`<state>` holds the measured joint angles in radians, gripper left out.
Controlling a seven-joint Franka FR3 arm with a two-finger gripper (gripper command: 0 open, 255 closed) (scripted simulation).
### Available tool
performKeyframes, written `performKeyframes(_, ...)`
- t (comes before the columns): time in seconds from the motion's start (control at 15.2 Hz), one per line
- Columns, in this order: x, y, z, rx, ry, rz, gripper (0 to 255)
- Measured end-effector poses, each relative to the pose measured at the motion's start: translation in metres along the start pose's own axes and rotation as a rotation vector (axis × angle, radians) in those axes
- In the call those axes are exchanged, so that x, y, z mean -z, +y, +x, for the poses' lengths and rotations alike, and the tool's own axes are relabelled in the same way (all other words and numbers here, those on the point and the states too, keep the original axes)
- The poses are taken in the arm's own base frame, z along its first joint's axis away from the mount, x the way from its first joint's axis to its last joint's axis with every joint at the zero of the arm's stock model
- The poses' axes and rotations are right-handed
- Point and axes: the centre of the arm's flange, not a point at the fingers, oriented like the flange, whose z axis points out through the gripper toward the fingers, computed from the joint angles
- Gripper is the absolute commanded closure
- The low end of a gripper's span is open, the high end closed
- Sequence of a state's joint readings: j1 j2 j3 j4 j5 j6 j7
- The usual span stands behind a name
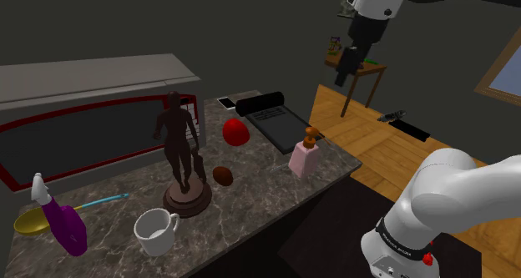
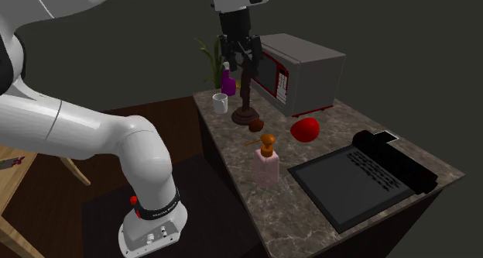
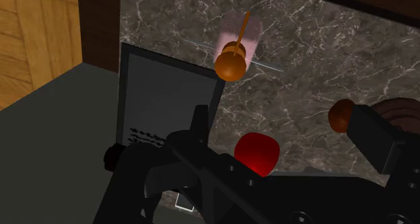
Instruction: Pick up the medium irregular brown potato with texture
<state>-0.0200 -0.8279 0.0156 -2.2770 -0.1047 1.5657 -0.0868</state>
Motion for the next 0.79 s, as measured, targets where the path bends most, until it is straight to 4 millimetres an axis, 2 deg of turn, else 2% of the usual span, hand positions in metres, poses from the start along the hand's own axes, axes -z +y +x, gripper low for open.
performKeyframes(0.13,-0.004,-0.003,0.004,0.002,0.0,0.001,0)
performKeyframes(0.26,-0.019,-0.011,0.013,0.009,0.0,0.003,0)
performKeyframes(0.46,-0.045,-0.028,0.029,0.023,0.002,0.007,0)
performKeyframes(0.66,-0.08,-0.046,0.048,0.036,0.002,0.012,0)
performKeyframes(0.79,-0.098,-0.056,0.066,0.045,0.004,0.015,0)
